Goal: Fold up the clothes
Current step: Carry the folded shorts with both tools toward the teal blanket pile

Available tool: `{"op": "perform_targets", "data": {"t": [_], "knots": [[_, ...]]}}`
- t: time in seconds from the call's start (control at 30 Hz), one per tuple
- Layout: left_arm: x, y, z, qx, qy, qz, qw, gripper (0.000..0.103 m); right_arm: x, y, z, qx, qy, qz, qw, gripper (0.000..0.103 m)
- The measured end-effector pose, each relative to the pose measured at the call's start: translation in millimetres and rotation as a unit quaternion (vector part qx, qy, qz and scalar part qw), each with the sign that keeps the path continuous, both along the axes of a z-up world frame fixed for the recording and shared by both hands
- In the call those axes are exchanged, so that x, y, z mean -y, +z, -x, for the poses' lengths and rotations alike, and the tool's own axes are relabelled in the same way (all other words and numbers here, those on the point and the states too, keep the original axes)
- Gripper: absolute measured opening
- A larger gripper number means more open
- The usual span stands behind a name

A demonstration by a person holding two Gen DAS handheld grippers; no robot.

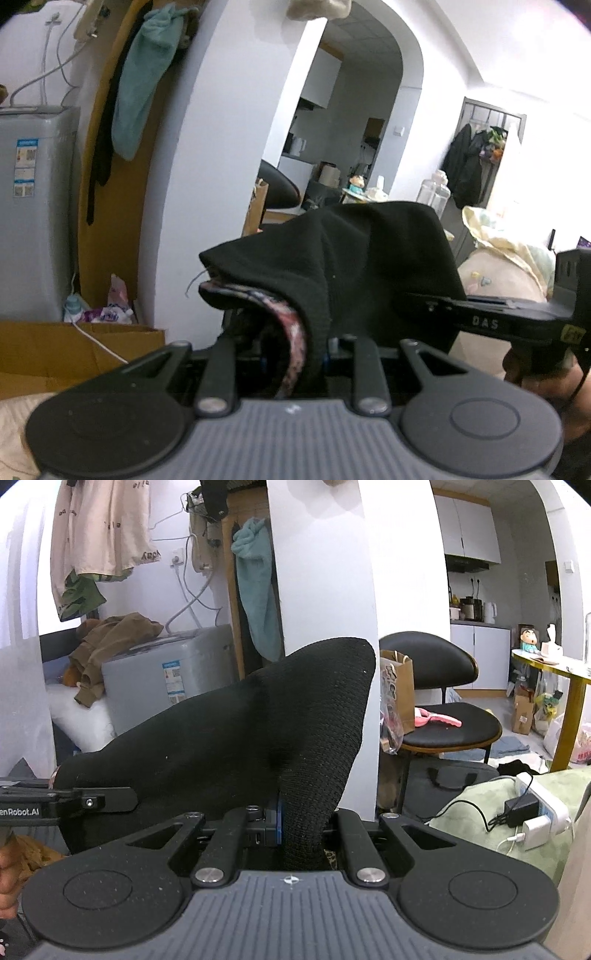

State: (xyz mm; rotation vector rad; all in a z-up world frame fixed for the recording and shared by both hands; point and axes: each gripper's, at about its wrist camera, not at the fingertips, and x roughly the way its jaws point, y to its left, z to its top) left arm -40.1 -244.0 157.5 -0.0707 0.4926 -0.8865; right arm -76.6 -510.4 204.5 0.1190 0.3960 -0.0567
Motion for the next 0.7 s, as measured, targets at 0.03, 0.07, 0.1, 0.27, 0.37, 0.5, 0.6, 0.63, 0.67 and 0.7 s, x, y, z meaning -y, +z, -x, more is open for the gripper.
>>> {"op": "perform_targets", "data": {"t": [0.03, 0.07, 0.1, 0.27, 0.37, 0.5, 0.6, 0.63, 0.67, 0.7], "knots": [[2, -1, -2, 0.0, -0.003, -0.003, 1.0, 0.026, 1, -2, 0, 0.0, -0.002, 0.001, 1.0, 0.009], [4, -2, -4, -0.003, -0.007, -0.004, 1.0, 0.026, 2, -4, 0, 0.0, -0.005, 0.002, 1.0, 0.009], [6, -2, -7, -0.005, -0.011, -0.004, 0.9999, 0.026, 4, -5, 0, 0.001, -0.008, 0.0, 1.0, 0.009], [16, -9, -16, -0.003, -0.032, -0.004, 0.9995, 0.026, 14, -16, -1, 0.008, -0.028, -0.005, 1.0, 0.009], [23, -18, -22, -0.008, -0.039, -0.005, 0.9992, 0.026, 17, -25, -6, 0.004, -0.039, 0.0, 0.999, 0.009], [32, -39, -33, -0.017, -0.044, -0.002, 0.9989, 0.026, 24, -42, -18, -0.007, -0.047, 0.012, 0.999, 0.009], [38, -59, -43, -0.026, -0.051, 0.009, 0.9983, 0.026, 36, -56, -30, -0.006, -0.058, 0.007, 0.998, 0.009], [41, -66, -45, -0.02, -0.052, 0.009, 0.9984, 0.026, 40, -61, -34, -0.006, -0.063, 0.004, 0.998, 0.009], [44, -74, -47, -0.014, -0.056, 0.01, 0.9983, 0.026, 43, -67, -39, -0.007, -0.068, 0.003, 0.998, 0.009], [47, -81, -49, -0.011, -0.06, 0.012, 0.998, 0.026, 44, -73, -44, -0.009, -0.076, 0.006, 0.997, 0.009]]}}
